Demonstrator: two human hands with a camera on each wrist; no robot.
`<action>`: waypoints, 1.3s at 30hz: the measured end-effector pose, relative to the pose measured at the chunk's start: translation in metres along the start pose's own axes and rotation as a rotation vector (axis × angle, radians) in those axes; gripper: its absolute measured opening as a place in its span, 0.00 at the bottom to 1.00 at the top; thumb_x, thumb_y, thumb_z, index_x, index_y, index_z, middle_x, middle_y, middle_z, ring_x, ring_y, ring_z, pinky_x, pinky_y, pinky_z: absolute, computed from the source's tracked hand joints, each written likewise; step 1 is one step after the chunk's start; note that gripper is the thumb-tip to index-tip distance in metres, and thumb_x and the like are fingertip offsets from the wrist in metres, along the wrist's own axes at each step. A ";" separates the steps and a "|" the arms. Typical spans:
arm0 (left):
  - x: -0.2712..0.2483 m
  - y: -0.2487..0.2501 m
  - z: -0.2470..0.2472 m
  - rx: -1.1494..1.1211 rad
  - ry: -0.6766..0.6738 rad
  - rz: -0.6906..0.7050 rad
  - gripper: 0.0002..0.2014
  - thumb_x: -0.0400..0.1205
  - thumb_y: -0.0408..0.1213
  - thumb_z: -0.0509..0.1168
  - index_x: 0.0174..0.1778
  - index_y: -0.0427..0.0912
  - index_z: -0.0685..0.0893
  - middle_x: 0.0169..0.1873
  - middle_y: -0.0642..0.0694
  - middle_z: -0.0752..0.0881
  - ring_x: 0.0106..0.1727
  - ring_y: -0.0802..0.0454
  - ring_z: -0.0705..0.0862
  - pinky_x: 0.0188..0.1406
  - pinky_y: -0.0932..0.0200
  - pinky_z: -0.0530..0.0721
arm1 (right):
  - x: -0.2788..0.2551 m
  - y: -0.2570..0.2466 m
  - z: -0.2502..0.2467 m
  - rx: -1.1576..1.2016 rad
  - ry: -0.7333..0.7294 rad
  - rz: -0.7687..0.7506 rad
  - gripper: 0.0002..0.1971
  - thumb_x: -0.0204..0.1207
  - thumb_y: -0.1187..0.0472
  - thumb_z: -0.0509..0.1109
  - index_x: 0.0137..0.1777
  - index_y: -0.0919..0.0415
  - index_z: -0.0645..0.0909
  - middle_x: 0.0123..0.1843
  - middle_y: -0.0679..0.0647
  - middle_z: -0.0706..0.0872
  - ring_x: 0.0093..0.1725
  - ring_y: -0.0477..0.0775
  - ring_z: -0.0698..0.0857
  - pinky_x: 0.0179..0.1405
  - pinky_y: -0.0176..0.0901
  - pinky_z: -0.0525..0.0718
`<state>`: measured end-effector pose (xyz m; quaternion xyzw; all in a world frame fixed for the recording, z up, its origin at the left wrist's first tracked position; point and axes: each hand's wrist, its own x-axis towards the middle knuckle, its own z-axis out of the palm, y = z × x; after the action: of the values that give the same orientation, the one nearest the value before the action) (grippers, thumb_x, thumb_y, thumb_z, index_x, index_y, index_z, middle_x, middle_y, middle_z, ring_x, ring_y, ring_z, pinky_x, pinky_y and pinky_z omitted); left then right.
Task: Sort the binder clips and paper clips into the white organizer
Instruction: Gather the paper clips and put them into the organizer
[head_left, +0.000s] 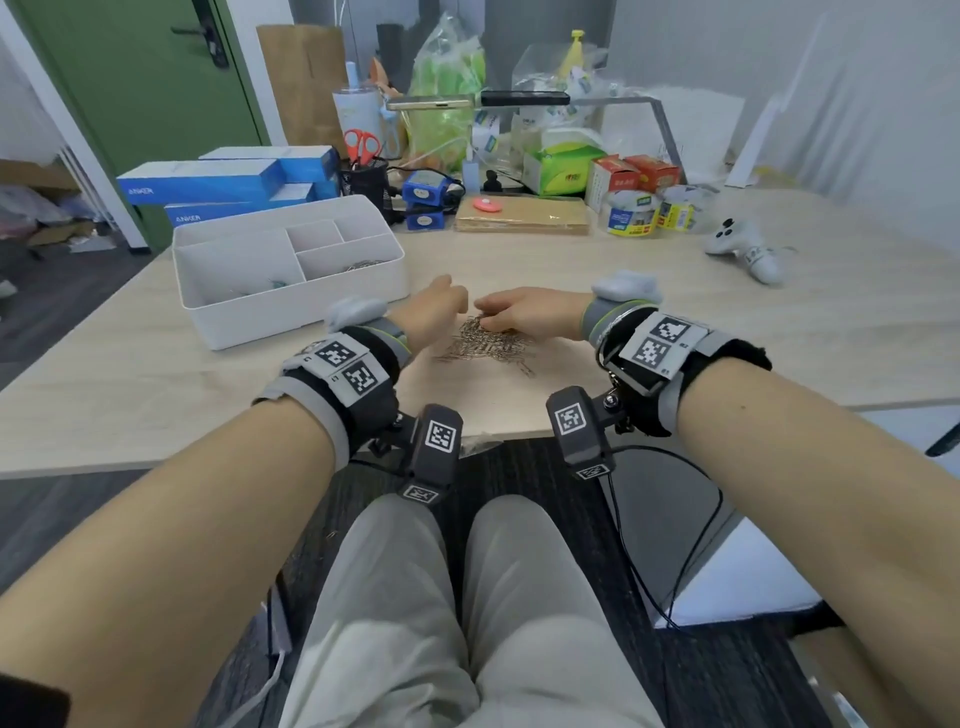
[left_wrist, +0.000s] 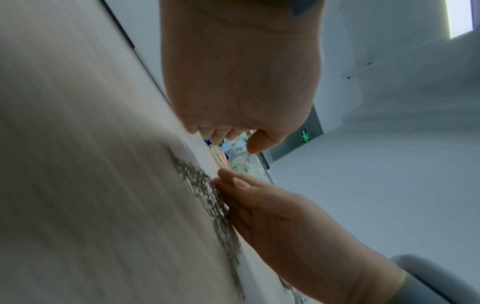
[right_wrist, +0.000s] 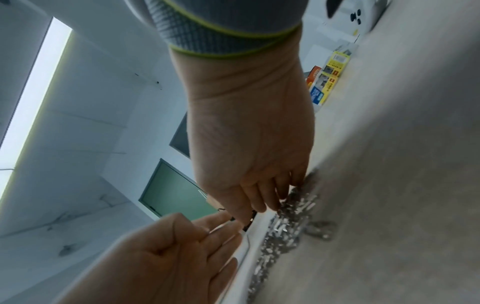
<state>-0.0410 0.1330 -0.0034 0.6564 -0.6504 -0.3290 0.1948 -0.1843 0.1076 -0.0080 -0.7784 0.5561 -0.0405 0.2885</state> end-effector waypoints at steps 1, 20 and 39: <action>0.002 -0.003 -0.006 -0.029 0.013 0.002 0.26 0.82 0.33 0.54 0.79 0.39 0.65 0.78 0.39 0.66 0.77 0.41 0.67 0.73 0.53 0.67 | -0.002 -0.001 -0.002 0.009 0.015 -0.010 0.28 0.83 0.56 0.62 0.81 0.62 0.61 0.83 0.53 0.64 0.82 0.53 0.63 0.81 0.43 0.58; 0.023 -0.010 -0.005 0.492 -0.130 0.053 0.38 0.74 0.52 0.72 0.77 0.40 0.69 0.71 0.47 0.79 0.66 0.47 0.80 0.71 0.49 0.77 | -0.001 -0.011 -0.004 0.006 0.019 0.212 0.41 0.63 0.52 0.83 0.72 0.68 0.71 0.51 0.59 0.88 0.29 0.45 0.89 0.27 0.28 0.85; 0.038 -0.001 0.001 0.179 -0.049 0.035 0.10 0.77 0.30 0.70 0.31 0.44 0.81 0.07 0.57 0.78 0.13 0.63 0.80 0.34 0.67 0.87 | 0.018 -0.009 -0.001 0.118 0.263 0.094 0.12 0.61 0.66 0.81 0.45 0.62 0.88 0.26 0.50 0.85 0.20 0.43 0.84 0.45 0.43 0.90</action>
<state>-0.0433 0.0958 -0.0115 0.6513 -0.6931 -0.2822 0.1252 -0.1706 0.0930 -0.0076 -0.7211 0.6217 -0.1612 0.2598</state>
